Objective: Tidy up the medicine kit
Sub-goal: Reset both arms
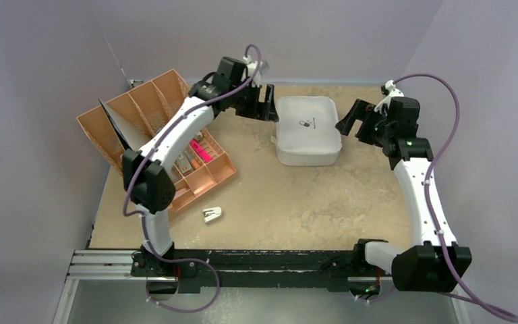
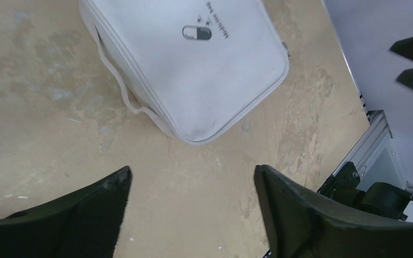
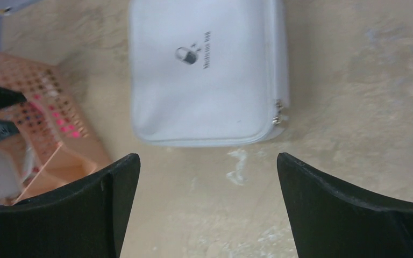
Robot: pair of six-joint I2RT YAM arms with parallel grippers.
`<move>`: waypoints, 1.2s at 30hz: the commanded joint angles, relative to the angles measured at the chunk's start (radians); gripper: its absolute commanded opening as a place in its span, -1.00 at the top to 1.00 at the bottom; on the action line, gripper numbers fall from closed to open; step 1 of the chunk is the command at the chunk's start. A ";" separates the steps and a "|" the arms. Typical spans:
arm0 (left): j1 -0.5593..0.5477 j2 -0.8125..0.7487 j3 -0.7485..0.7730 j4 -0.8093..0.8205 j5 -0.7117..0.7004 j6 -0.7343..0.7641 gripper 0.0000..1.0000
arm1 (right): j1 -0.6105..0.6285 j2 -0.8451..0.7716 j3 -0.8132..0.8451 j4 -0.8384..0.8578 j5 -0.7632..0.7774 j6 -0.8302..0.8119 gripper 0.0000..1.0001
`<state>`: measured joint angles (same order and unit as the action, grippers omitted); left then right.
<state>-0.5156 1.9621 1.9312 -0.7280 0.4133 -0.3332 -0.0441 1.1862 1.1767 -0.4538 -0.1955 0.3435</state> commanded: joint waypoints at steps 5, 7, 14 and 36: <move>0.009 -0.348 -0.158 0.062 -0.121 -0.009 -1.00 | 0.136 -0.063 0.063 -0.171 -0.168 0.069 -0.98; 0.010 -0.436 -0.244 0.100 -0.133 -0.010 -1.00 | 0.138 -0.081 0.067 -0.198 -0.144 0.080 -0.97; 0.009 -0.738 -0.548 0.187 -0.222 -0.090 -1.00 | 0.138 -0.173 0.067 -0.233 -0.082 0.085 -0.98; 0.010 -0.918 -0.759 0.180 -0.248 -0.147 -1.00 | 0.138 -0.256 -0.025 -0.249 -0.096 0.085 -0.98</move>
<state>-0.5072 1.0447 1.1648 -0.5816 0.1600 -0.4694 0.0959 0.9524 1.1545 -0.7189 -0.2829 0.4149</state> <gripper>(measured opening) 0.998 0.987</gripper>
